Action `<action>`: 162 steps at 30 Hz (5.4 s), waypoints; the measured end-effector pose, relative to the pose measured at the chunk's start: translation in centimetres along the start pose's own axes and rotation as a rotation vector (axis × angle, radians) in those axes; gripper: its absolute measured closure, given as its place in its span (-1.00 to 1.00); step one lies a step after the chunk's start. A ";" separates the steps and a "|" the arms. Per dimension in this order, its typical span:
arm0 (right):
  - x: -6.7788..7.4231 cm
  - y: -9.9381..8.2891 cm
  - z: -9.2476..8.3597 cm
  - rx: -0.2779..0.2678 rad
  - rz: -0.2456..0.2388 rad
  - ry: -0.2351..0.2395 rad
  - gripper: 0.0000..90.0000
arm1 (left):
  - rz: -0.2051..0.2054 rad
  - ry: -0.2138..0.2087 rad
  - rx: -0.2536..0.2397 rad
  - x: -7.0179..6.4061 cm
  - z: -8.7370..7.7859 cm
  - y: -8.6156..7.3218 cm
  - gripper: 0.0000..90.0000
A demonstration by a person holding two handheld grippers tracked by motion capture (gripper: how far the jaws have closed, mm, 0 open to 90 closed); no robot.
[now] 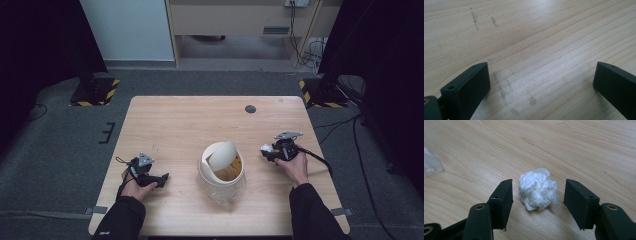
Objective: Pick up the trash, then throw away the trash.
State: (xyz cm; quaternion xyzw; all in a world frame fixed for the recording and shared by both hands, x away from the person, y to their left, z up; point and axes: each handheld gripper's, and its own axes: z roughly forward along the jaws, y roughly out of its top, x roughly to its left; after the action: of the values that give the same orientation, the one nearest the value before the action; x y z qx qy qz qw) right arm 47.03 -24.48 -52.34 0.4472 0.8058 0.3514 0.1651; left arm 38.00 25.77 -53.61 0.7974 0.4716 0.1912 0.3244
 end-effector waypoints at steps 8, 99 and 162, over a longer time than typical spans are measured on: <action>-0.1 0.0 0.3 0.008 -0.004 0.005 0.15 | 0.000 0.000 0.000 0.0 0.0 0.0 -0.99; 5.4 3.0 -20.4 -0.607 -0.021 0.226 0.49 | -0.002 0.000 0.000 -0.2 0.0 0.0 -1.00; 14.1 2.5 -13.2 -0.300 -0.141 0.478 0.50 | -0.002 -0.001 0.001 -0.2 0.0 0.0 -1.00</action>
State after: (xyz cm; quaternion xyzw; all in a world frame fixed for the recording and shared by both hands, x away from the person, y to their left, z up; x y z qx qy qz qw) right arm 33.16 -17.35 -40.64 0.2650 0.7900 0.5498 0.0589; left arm 37.88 25.63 -53.61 0.7971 0.4723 0.1905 0.3245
